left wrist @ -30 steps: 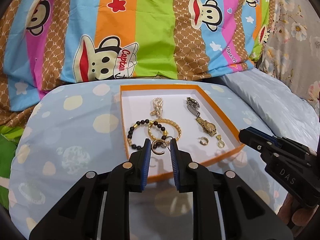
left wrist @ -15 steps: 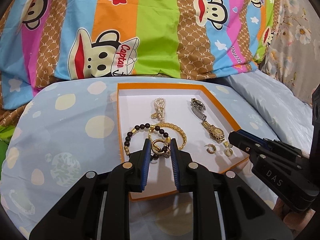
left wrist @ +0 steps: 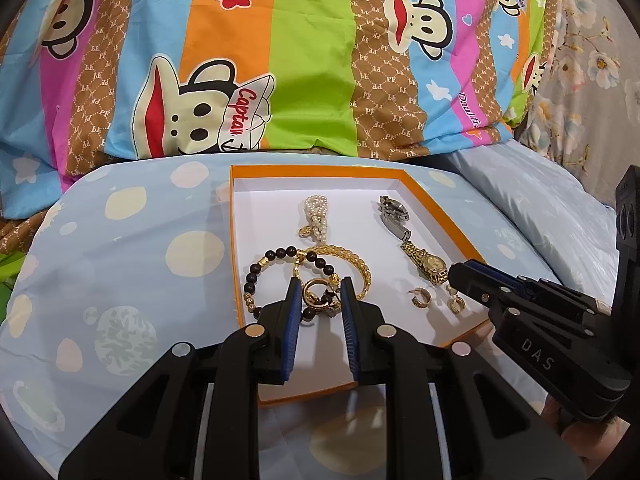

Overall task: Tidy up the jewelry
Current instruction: 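Carry both earrings over the orange box with both grippers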

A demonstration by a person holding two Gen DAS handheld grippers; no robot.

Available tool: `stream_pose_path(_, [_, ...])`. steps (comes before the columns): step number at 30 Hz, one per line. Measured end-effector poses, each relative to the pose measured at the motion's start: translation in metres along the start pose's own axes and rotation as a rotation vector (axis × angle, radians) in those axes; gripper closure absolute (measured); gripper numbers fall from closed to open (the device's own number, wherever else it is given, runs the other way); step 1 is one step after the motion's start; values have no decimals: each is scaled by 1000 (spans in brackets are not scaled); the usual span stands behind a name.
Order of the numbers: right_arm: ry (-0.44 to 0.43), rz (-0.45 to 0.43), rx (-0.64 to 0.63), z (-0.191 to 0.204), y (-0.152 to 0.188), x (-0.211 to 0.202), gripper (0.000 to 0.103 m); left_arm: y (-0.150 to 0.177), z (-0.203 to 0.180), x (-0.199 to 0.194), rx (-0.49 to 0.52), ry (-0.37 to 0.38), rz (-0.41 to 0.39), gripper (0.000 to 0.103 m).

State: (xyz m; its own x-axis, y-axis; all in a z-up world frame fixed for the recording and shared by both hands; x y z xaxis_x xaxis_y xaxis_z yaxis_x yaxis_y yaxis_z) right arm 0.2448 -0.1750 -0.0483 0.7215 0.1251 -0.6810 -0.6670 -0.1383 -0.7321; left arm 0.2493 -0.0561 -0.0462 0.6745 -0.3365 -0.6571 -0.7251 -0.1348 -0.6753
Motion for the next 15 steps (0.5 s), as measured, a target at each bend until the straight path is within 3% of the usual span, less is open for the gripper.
stream_pose_path(15, [-1,3,0,0,0,1,91,2,-1,2,5,-1,7,84])
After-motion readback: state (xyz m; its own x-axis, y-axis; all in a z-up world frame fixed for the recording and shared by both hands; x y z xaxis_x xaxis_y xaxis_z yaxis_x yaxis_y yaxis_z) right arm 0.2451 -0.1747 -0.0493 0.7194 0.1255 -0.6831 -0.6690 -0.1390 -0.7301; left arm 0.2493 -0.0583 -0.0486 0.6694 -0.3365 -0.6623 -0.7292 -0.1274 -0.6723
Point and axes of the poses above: each gripper's, at about its wrist camera, not at the fingertips, and x roughly the way its jaws point, z to its left, y to its underside, the point moved 9 cm from there along x, roughly the way its jaws point, and after that the axes turned 12 degrees about -x, right-handed, at the moved point
